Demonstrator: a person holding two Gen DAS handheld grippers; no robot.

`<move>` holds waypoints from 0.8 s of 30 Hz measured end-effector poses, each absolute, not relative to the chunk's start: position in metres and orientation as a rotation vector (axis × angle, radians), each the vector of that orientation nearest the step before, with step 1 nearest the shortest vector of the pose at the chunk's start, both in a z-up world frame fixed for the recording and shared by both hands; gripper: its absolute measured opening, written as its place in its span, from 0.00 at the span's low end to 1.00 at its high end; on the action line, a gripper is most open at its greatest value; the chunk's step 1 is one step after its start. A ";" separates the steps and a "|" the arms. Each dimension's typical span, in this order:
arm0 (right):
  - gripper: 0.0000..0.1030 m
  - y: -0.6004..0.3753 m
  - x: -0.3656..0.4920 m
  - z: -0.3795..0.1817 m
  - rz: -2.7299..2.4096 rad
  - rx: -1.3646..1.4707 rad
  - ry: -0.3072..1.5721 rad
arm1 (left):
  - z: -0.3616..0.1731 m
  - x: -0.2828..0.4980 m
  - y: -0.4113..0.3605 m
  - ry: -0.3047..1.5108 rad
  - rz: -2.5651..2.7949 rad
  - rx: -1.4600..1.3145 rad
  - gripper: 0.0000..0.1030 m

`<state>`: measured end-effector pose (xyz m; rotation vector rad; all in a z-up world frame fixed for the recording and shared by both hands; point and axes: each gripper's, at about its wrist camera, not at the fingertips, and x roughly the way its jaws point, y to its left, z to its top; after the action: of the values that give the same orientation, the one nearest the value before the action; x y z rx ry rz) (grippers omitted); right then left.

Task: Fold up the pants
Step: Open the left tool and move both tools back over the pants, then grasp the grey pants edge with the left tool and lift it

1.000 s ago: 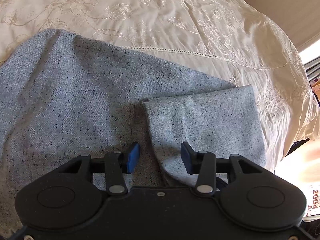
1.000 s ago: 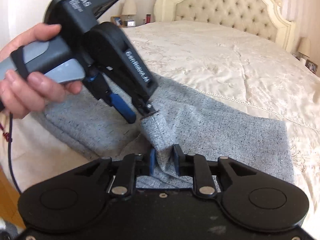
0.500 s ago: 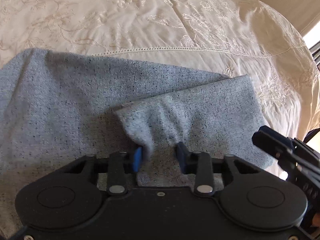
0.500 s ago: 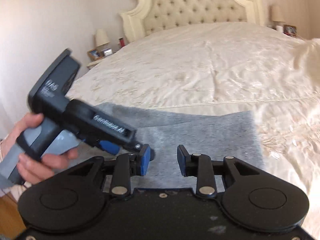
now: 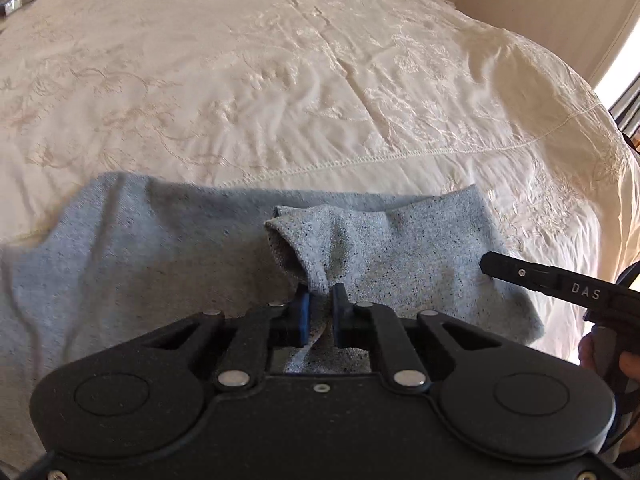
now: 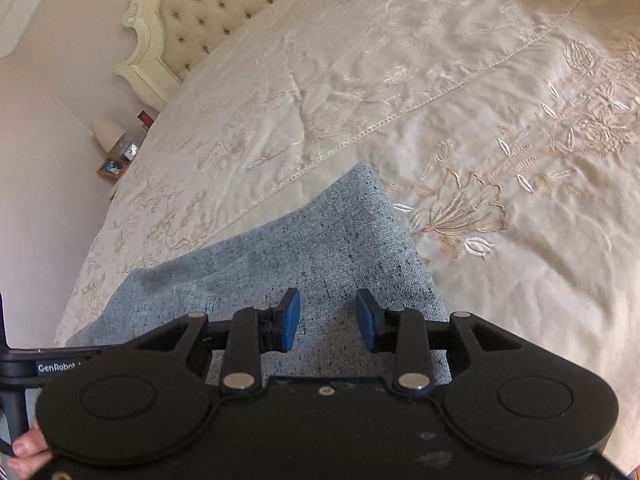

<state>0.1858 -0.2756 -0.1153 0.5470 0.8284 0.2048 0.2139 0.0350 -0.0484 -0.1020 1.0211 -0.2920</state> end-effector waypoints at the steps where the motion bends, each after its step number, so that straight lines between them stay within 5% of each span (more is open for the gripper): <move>1: 0.34 -0.272 0.185 -0.111 0.213 0.542 0.820 | -0.046 0.216 0.041 1.012 -0.279 -0.093 0.14; 4: 0.34 -0.262 0.188 -0.097 0.250 0.530 0.799 | -0.066 0.233 0.054 1.118 -0.303 -0.098 0.25; 7: 0.34 -0.250 0.199 -0.099 0.241 0.486 0.811 | -0.089 0.239 0.071 1.241 -0.227 -0.174 0.23; 15: 0.34 -0.232 0.192 -0.097 0.191 0.398 0.761 | -0.067 0.207 0.083 1.125 -0.169 -0.250 0.23; 24: 0.31 -0.215 0.196 -0.121 0.209 0.396 0.892 | -0.075 0.172 0.090 1.133 -0.077 0.011 0.28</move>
<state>0.1959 -0.2154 -0.1214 0.3956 0.8923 0.2092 0.1724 0.0905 -0.0752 0.0114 1.1333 -0.0769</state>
